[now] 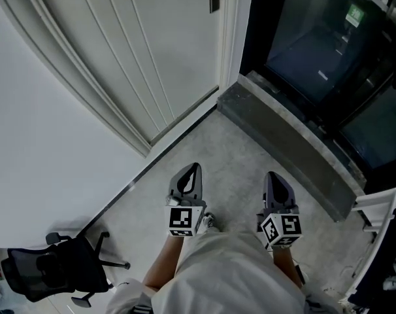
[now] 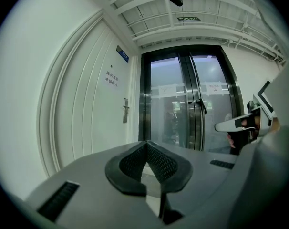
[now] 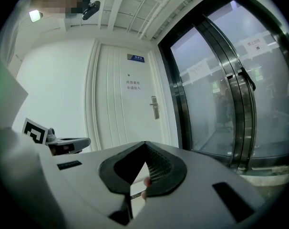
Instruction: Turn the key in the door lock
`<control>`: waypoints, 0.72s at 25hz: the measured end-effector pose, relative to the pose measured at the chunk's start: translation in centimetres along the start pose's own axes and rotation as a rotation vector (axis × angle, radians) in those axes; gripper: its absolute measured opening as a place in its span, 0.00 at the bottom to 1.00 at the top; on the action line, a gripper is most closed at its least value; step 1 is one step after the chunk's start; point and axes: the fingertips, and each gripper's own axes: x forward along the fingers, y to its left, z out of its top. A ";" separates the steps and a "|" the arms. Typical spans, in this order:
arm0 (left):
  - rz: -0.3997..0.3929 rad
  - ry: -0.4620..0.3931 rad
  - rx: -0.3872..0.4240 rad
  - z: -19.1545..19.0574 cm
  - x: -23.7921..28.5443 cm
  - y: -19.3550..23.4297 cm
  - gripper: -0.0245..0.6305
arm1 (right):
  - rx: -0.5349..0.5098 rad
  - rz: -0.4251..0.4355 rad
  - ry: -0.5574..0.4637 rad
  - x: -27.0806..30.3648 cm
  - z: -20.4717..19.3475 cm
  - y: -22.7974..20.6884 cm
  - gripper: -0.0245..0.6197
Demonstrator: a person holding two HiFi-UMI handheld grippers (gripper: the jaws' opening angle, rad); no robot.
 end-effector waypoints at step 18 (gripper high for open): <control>-0.028 0.075 0.006 -0.3 10.7 0.8 0.05 | 0.011 0.072 0.024 12.1 1.4 -4.2 0.04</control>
